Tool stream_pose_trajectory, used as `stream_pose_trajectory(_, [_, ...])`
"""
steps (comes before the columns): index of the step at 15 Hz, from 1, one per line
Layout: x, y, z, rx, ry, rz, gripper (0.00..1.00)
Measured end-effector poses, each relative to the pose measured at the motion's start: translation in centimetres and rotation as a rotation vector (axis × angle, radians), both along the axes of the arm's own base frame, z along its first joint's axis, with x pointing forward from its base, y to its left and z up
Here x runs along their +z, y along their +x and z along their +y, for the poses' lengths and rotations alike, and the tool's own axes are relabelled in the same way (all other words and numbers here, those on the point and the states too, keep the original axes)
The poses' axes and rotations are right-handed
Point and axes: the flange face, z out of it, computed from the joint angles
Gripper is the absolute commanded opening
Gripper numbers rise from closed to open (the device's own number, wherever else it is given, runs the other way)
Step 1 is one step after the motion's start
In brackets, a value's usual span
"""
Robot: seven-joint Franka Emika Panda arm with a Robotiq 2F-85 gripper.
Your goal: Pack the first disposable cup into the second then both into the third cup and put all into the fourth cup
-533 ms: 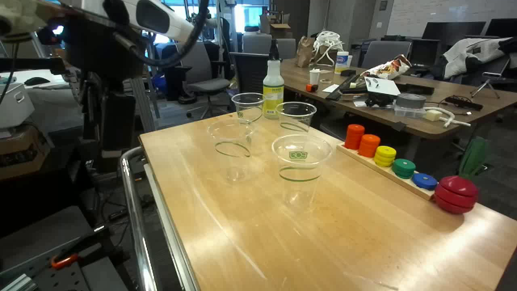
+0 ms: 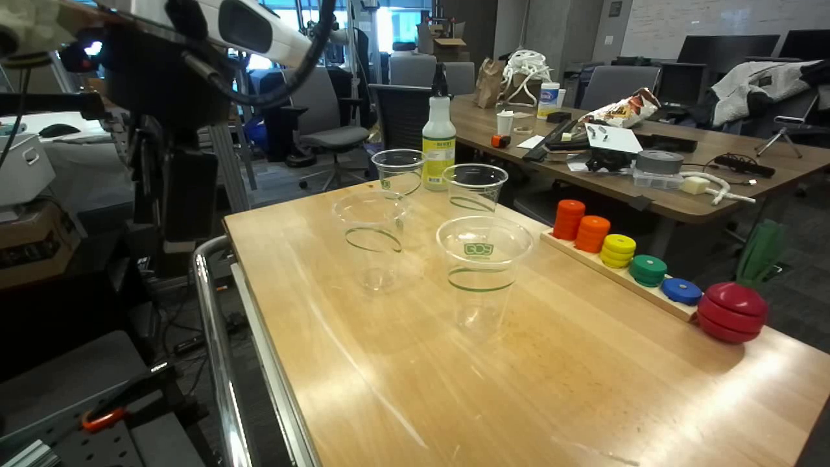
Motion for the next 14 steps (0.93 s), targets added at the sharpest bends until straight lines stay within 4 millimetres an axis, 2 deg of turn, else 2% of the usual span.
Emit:
stream_pose_trajectory(4, [0.1, 0.1, -0.1, -0.007, -0.001, -0.003, 1.00])
stream_pose_trajectory(7, [1.2, 0.5, -1.1, -0.032, -0.003, -0.028, 1.00])
stream_pose_trajectory(10, [3.8, 1.4, -3.2, -0.087, 0.001, -0.083, 1.00])
stream_pose_trajectory(14, [7.5, 2.8, -7.1, -0.158, 0.014, -0.162, 1.00])
